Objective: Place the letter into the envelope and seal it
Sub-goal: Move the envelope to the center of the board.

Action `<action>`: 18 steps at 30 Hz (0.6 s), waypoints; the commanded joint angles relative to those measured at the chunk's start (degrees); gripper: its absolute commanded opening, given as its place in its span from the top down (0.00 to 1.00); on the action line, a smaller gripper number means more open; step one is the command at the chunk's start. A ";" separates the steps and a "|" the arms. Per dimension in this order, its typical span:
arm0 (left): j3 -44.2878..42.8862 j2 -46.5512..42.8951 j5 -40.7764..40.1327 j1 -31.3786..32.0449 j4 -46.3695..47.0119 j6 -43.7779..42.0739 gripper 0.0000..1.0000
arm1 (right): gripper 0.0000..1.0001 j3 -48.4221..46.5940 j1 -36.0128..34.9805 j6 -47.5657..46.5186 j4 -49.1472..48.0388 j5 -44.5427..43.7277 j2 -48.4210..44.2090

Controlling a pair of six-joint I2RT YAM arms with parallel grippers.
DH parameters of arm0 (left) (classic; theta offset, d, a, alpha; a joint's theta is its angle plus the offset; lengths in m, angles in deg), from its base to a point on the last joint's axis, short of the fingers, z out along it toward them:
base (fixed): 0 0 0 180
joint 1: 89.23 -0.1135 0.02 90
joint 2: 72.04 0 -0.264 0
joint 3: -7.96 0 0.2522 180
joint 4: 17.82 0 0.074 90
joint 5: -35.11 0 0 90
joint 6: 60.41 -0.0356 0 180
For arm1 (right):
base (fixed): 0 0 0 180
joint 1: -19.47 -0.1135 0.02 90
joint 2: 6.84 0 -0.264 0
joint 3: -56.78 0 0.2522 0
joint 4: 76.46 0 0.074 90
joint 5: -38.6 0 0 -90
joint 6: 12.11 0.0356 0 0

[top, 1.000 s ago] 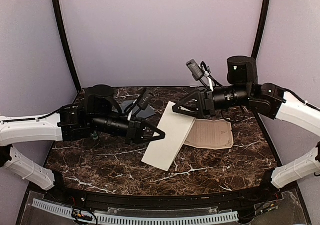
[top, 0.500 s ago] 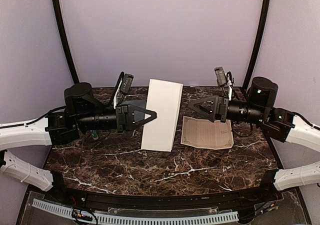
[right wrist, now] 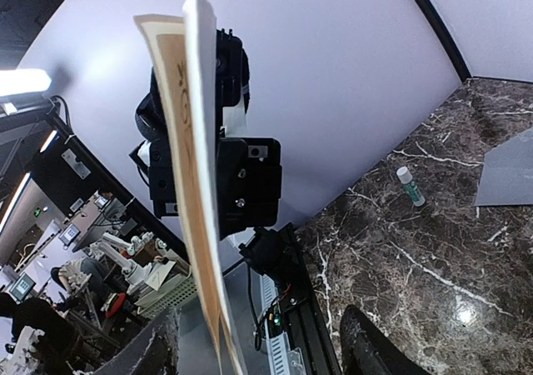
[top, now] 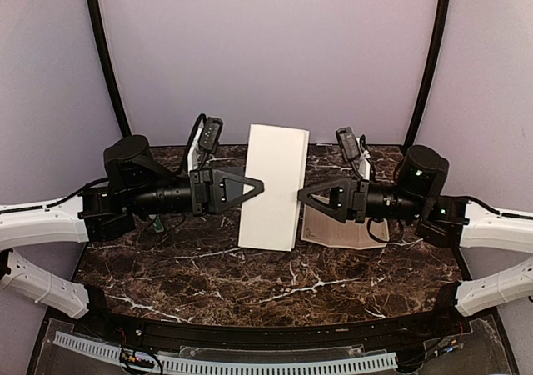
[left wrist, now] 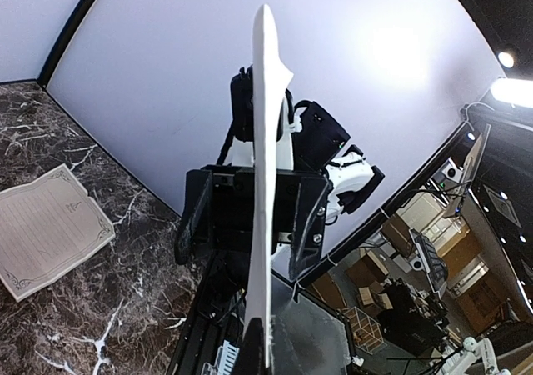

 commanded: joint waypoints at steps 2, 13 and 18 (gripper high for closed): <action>-0.43 1.51 5.29 0.19 3.91 0.81 1.00 | 0.44 -4.80 -2.06 -0.90 -5.86 4.91 4.20; 0.81 0.69 -1.94 0.15 0.78 0.10 1.00 | 1.00 -2.41 -2.51 0.93 -6.21 -3.02 3.68; -1.58 0.35 -11.60 0.11 -10.92 -0.80 0.58 | 1.00 -6.75 -2.21 -3.84 11.41 -16.85 1.25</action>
